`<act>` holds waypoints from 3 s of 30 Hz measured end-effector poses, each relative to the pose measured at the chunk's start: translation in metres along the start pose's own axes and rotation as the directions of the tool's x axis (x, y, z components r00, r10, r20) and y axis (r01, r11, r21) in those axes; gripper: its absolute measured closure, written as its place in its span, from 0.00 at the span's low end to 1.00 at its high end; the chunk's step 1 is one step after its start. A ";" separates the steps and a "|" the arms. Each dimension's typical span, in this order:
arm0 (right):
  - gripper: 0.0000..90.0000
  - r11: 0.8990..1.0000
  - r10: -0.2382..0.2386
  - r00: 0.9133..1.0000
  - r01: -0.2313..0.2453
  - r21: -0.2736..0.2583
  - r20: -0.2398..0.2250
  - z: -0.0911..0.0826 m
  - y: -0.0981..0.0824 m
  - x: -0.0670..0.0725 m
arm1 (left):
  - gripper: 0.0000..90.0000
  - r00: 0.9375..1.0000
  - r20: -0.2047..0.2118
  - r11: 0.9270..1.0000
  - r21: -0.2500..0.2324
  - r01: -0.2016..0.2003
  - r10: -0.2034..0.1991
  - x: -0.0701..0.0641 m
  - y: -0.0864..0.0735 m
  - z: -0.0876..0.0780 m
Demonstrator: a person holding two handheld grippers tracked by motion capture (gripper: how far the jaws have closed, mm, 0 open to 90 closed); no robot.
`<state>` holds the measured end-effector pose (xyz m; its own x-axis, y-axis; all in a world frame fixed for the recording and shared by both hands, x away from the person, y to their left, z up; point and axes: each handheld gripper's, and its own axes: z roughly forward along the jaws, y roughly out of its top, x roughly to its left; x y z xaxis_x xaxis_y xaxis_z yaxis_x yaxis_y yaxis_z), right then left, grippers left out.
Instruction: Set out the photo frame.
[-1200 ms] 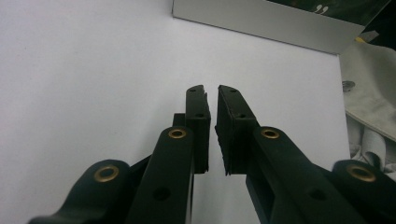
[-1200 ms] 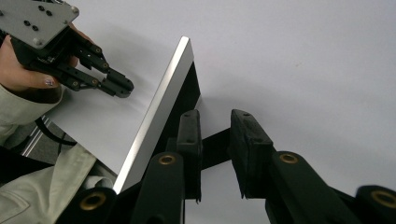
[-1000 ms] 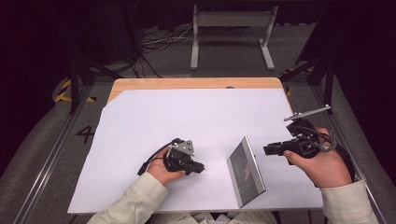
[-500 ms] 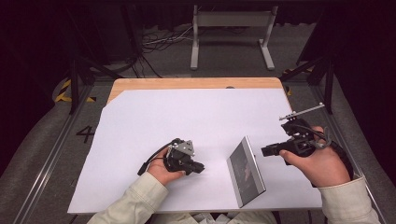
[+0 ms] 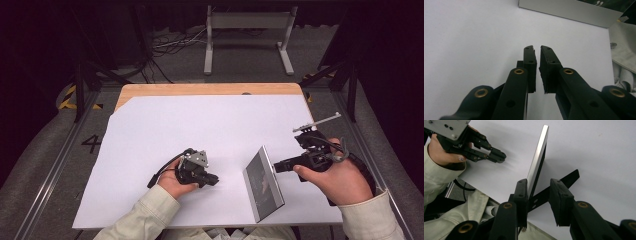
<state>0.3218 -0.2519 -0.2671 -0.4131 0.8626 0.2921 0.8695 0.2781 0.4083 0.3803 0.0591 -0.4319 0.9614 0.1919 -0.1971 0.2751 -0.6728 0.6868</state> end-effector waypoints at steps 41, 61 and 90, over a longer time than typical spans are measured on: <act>0.70 0.995 0.050 0.999 -0.052 0.089 0.016 0.038 -0.002 0.010 | 0.92 1.000 0.004 1.000 0.003 -0.005 0.005 0.000 -0.001 0.002; 0.74 0.993 0.044 0.999 -0.047 0.112 0.030 0.053 0.000 0.011 | 0.91 1.000 0.006 1.000 0.013 0.003 -0.003 0.000 -0.002 0.003; 0.93 0.995 -0.009 0.994 -0.001 0.097 0.105 0.051 0.005 0.015 | 0.92 1.000 -0.006 1.000 0.011 -0.016 0.016 -0.003 -0.001 0.002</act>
<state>0.3337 -0.2159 -0.3044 -0.3904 0.8997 0.1955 0.8919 0.3169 0.3226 0.3774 0.0573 -0.4335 0.9656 0.1854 -0.1824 0.2601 -0.6832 0.6823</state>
